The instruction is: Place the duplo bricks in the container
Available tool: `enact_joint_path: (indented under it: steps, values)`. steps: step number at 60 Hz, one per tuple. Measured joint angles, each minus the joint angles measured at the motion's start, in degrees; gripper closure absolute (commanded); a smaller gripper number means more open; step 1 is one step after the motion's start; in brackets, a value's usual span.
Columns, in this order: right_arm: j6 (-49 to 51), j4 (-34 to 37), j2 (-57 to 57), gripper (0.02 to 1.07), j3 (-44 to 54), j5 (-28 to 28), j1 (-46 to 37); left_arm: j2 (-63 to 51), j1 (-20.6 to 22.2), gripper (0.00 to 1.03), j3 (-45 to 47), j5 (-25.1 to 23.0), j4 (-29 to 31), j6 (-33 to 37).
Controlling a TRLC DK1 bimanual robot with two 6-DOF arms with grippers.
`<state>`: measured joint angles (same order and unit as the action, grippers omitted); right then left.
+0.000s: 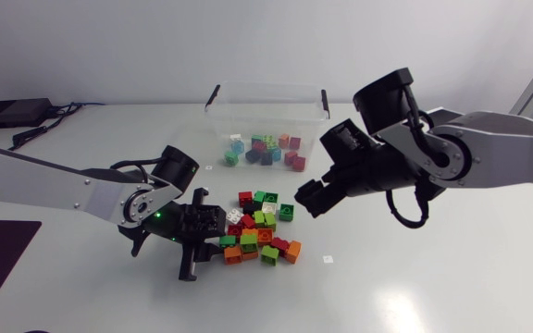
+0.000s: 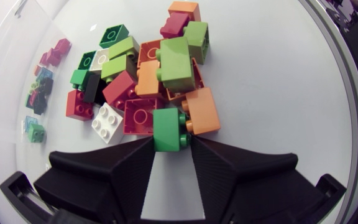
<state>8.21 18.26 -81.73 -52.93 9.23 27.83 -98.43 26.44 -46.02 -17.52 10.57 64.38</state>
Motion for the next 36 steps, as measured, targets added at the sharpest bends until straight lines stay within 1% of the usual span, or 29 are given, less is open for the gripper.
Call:
enact_joint_path:
  steps: [14, 25, 31, 36]
  values:
    - [7.0, 0.8, 0.3, 0.10, 5.8, 1.1, 3.9, 0.8, -0.1, 0.71, 1.0, 0.0, 0.2, 0.0]
    - [10.5, 0.9, 0.0, 0.10, 8.0, 1.3, 6.3, 4.7, -2.2, 0.71, 2.8, 0.0, 2.5, 0.0]
    - [12.0, 0.7, -2.4, 0.10, 8.0, 1.3, 7.1, 6.3, -3.0, 0.71, 4.2, 0.0, 3.1, 0.2]
    - [13.1, -0.8, -5.5, 0.10, 8.1, 1.3, 7.4, 7.5, -3.6, 0.71, 5.1, 0.0, 4.3, 0.2]
